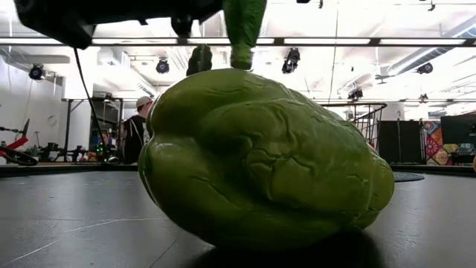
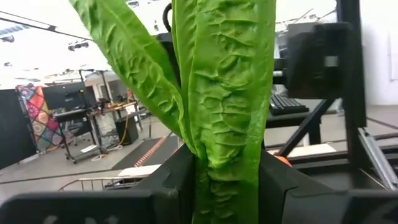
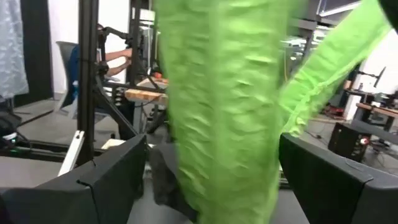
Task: Build produce basket
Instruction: Put the green leaf lettuce into the gold wire basket
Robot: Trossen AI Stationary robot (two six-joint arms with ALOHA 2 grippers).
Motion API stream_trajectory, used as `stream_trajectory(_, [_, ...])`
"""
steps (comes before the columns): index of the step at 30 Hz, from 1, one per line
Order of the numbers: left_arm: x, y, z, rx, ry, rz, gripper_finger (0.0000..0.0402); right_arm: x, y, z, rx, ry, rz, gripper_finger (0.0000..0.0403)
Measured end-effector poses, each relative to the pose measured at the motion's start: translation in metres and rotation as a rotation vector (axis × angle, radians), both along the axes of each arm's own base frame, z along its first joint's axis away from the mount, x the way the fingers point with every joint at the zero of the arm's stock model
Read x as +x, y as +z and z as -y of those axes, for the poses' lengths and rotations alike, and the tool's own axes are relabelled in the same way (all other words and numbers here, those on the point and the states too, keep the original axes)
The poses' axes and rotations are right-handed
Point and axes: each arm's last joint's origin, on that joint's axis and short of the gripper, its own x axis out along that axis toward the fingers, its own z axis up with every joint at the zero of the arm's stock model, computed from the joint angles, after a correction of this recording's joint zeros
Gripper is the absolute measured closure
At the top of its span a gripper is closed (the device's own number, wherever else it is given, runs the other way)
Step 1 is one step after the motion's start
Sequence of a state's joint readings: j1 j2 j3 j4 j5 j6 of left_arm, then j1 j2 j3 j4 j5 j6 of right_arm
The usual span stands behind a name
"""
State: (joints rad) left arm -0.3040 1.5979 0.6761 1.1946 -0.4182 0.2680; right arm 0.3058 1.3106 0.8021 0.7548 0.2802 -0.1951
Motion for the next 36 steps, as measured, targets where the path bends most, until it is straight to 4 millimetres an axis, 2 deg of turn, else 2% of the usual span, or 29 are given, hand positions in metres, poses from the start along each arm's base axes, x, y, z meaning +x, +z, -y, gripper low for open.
stream_trajectory(4, [0.009,0.001,-0.003,-0.003,0.017,0.006,0.0311,0.001,0.003,0.000,0.004,0.000,0.014,0.0070])
stream_trajectory(7, [0.013,0.000,-0.003,-0.001,0.021,0.001,0.0311,0.000,0.004,0.000,0.005,-0.002,0.014,0.0098])
stream_trajectory(14, [0.013,-0.002,-0.004,0.001,0.023,-0.004,0.0305,-0.001,0.005,0.001,0.000,-0.007,0.012,0.0224])
stream_trajectory(18, [0.013,-0.002,-0.004,-0.010,0.019,-0.005,0.0274,-0.001,0.004,0.001,-0.007,-0.007,0.000,0.0293])
stream_trajectory(23, [0.012,-0.003,-0.004,-0.020,0.015,-0.012,0.0205,-0.001,0.003,0.001,-0.022,-0.008,-0.021,0.0354])
stream_trajectory(26, [0.013,-0.005,-0.004,-0.016,0.018,-0.026,0.0164,-0.001,0.002,0.001,-0.032,-0.013,-0.025,0.0371])
stream_trajectory(30, [0.012,-0.007,-0.004,-0.004,0.028,-0.062,0.0127,-0.004,0.004,0.002,-0.044,-0.019,-0.040,0.0375])
stream_trajectory(36, [0.004,0.000,-0.008,-0.002,0.081,-0.096,0.0111,-0.017,0.015,0.010,-0.063,-0.152,-0.079,0.0370])
